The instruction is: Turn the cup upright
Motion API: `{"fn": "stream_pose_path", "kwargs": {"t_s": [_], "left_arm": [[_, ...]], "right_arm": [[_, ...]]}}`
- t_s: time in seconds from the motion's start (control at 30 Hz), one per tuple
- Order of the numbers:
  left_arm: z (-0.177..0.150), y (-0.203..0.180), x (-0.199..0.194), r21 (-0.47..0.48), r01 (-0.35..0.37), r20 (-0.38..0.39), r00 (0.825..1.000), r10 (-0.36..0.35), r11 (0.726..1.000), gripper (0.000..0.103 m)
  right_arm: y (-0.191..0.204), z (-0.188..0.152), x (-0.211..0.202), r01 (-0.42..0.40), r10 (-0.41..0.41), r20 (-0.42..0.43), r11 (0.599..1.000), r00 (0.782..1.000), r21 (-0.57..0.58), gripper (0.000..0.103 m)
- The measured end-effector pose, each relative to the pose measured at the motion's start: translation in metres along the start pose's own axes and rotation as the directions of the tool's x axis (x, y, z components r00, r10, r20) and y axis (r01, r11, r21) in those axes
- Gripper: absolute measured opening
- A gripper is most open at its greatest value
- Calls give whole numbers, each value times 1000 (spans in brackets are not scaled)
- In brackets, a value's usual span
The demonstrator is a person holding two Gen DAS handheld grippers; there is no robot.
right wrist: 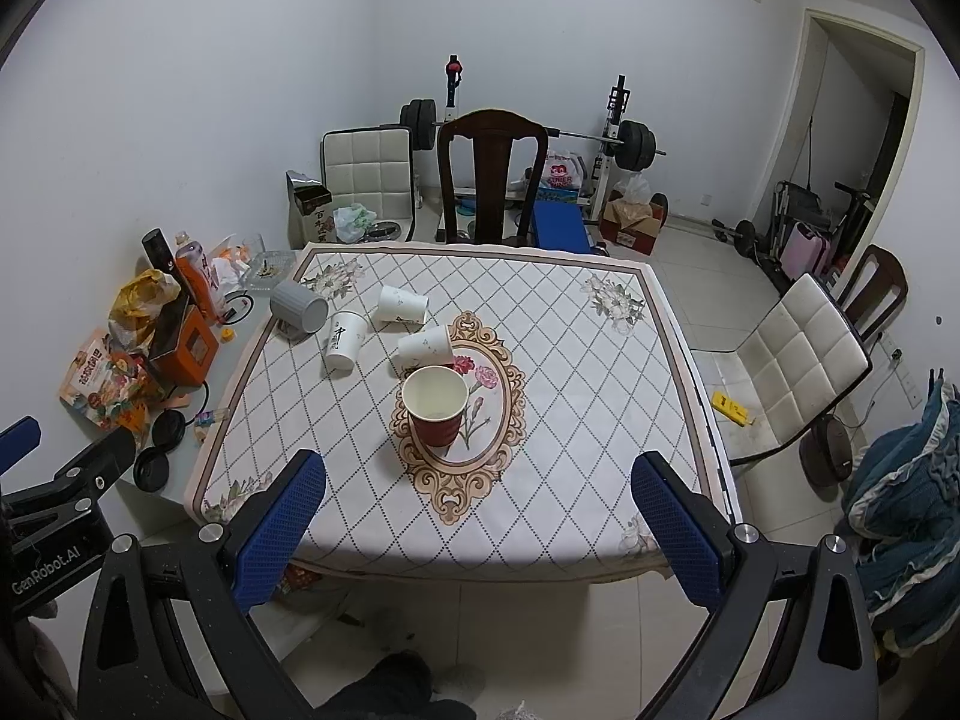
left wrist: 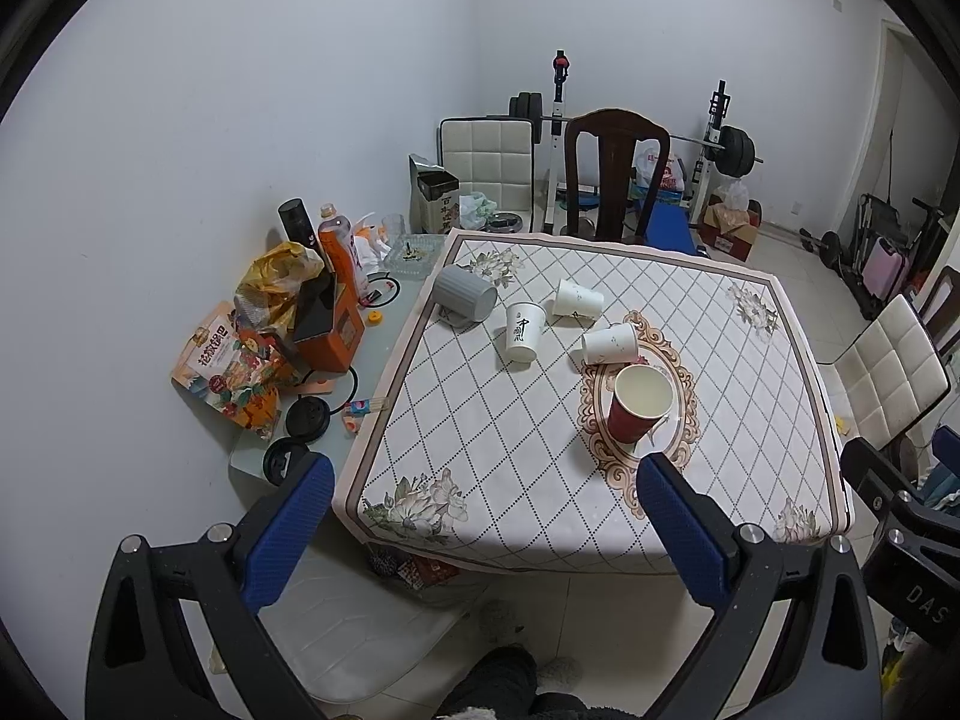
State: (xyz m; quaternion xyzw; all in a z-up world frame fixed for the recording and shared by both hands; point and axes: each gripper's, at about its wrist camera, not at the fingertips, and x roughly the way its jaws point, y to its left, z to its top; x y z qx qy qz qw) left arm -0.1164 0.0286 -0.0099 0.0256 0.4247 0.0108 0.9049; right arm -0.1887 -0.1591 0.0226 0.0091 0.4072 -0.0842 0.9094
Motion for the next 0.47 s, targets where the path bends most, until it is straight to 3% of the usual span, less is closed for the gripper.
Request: {"fn": "stream_pose_path", "kwargs": {"t_s": [0.47], "left_arm": [[-1, 3, 0, 0, 3, 12, 1000, -3, 1000, 103]], "right_arm": [[2, -1, -1, -3, 3, 1, 1000, 1000, 0, 103]]}}
